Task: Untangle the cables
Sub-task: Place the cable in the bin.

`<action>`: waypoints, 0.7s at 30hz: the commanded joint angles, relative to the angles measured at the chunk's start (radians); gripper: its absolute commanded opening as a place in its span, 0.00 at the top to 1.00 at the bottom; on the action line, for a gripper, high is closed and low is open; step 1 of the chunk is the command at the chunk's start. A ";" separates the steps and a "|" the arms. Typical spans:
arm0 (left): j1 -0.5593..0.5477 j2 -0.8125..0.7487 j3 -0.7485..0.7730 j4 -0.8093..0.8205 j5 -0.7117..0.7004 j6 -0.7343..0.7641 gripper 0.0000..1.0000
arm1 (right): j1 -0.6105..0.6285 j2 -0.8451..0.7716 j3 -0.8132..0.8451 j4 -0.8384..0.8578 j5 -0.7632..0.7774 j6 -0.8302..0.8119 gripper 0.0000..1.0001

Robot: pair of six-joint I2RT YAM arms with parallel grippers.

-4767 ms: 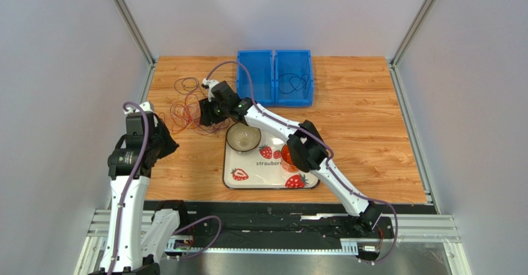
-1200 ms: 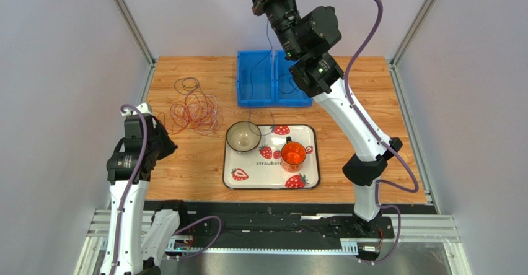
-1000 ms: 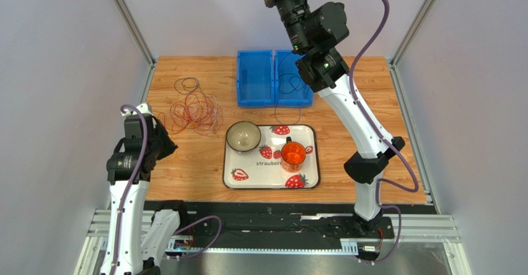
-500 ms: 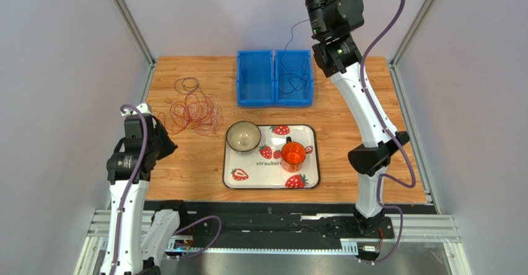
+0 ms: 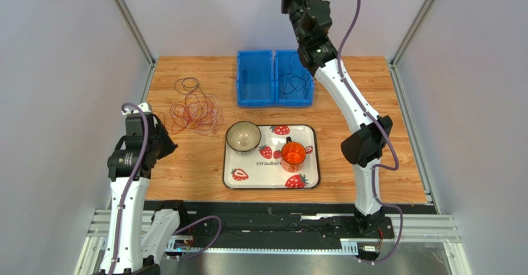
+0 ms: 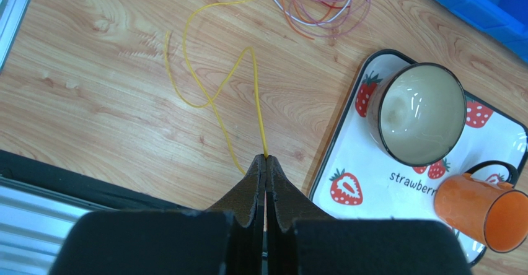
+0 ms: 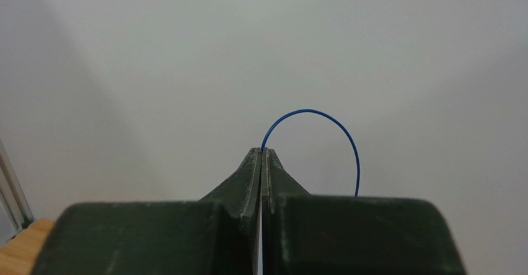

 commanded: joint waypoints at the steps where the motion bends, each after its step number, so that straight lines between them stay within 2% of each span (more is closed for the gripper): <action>1: 0.007 0.001 -0.001 0.009 -0.011 -0.005 1.00 | -0.009 -0.033 -0.094 0.048 0.016 0.055 1.00; 21: 0.007 -0.011 -0.003 0.012 -0.006 -0.004 1.00 | -0.049 -0.144 -0.542 0.085 -0.018 0.322 1.00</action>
